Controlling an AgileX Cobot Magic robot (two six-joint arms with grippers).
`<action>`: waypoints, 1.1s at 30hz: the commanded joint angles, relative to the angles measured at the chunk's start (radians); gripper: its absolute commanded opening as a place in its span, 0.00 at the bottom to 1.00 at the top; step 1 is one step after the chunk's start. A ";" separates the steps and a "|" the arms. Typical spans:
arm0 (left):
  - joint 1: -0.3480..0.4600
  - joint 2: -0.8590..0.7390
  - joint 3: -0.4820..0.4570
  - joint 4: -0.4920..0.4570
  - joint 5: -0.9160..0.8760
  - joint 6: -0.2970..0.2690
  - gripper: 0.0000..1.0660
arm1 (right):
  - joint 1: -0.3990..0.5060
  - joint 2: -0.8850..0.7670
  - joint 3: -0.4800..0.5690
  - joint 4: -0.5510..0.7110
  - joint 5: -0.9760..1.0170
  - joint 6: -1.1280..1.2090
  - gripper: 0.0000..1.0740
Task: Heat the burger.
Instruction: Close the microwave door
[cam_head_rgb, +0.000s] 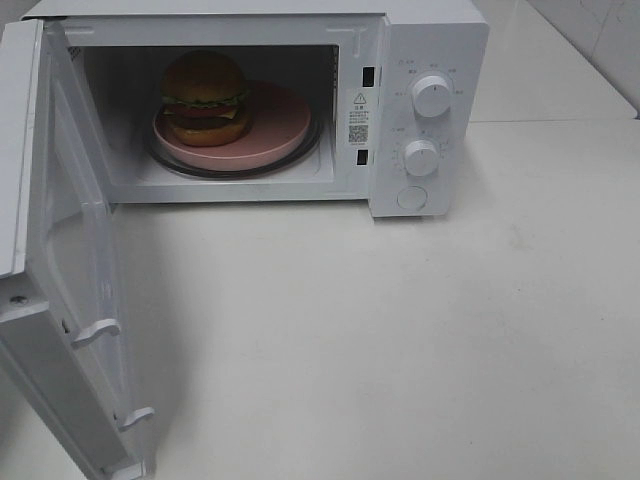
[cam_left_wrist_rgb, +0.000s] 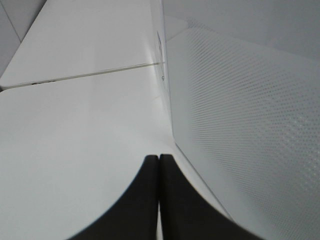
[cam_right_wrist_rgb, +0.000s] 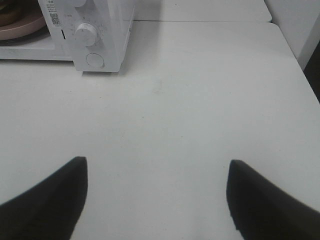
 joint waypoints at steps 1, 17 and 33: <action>0.000 0.061 0.003 0.088 -0.118 -0.089 0.00 | -0.006 -0.026 0.002 -0.001 -0.016 -0.008 0.71; -0.105 0.282 -0.028 0.171 -0.328 -0.128 0.00 | -0.006 -0.026 0.002 -0.001 -0.016 -0.007 0.71; -0.180 0.402 -0.127 0.122 -0.349 -0.140 0.00 | -0.006 -0.026 0.002 -0.001 -0.016 -0.007 0.71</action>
